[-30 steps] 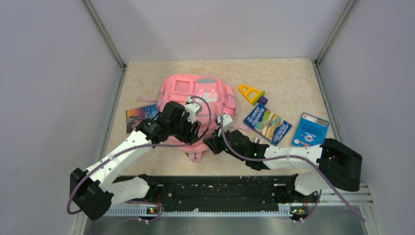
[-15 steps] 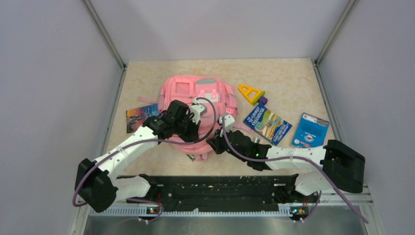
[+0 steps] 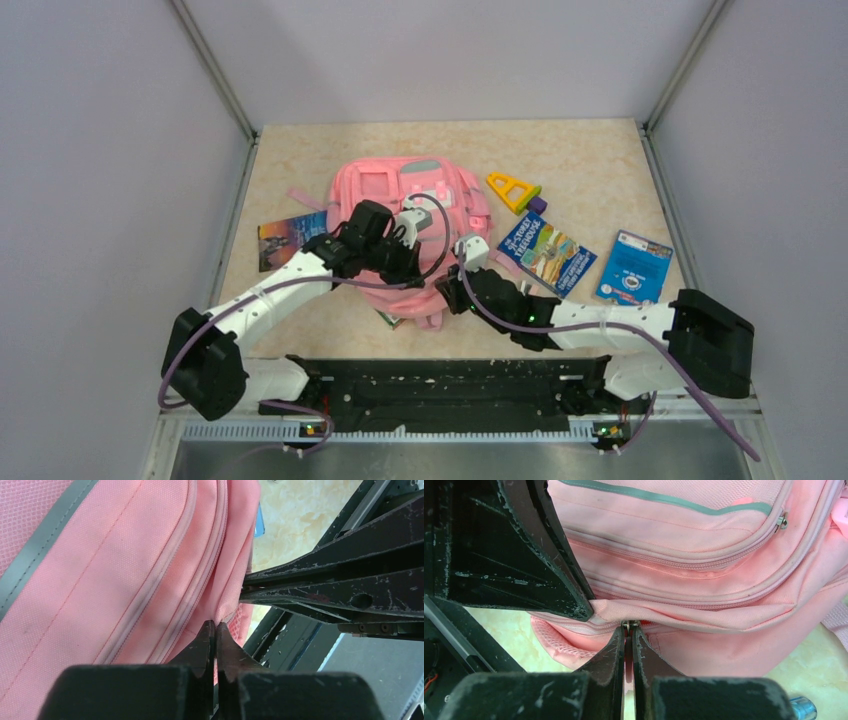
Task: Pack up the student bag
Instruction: Unzip the student bag at the center of the board.
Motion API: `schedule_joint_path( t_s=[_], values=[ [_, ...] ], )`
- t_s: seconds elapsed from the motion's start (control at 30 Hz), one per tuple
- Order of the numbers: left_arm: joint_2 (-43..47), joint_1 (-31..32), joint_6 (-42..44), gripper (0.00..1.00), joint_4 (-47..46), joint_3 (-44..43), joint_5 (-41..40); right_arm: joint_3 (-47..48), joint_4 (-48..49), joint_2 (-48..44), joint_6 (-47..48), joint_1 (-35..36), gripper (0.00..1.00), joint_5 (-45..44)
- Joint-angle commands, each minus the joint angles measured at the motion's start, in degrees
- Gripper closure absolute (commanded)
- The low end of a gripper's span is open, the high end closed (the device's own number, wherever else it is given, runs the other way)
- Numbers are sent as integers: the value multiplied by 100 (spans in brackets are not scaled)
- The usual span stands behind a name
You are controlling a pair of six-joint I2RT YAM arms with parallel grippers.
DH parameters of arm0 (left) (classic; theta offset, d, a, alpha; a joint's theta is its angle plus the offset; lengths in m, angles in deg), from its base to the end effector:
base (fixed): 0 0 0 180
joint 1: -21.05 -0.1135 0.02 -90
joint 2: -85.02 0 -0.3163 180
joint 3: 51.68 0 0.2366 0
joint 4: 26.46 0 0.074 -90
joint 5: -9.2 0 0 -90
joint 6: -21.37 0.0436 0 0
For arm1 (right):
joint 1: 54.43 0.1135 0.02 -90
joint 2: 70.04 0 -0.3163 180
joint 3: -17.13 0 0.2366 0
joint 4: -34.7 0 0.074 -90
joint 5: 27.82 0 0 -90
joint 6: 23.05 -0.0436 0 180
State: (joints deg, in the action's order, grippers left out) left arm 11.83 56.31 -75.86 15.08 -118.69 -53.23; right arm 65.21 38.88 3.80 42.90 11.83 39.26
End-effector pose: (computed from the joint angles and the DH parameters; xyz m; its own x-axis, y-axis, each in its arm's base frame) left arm 0.1839 -0.1548 0.3075 -0.6957 0.3552 -0.6243 0.6839 0.5935 -0.4244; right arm 0.1167 0.2231 0.2725 -0.4194 -0.0212 -0.9076 -0.5764 0.7785 0.2482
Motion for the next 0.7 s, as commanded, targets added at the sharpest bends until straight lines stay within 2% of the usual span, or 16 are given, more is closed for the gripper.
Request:
schedule_joint_path(
  t_s=[0.0, 0.37, 0.67],
  values=[
    [-65, 51, -427, 100, -1172, -42, 561, -243, 632, -229, -162, 126, 100, 481],
    [-169, 53, -544, 100, -1065, -34, 176, -285, 1043, -194, -86, 628, 100, 202],
    [-157, 55, -719, 100, -1350, 53, 438, 244, 1412, 798, -8, 778, 100, 466]
  ],
)
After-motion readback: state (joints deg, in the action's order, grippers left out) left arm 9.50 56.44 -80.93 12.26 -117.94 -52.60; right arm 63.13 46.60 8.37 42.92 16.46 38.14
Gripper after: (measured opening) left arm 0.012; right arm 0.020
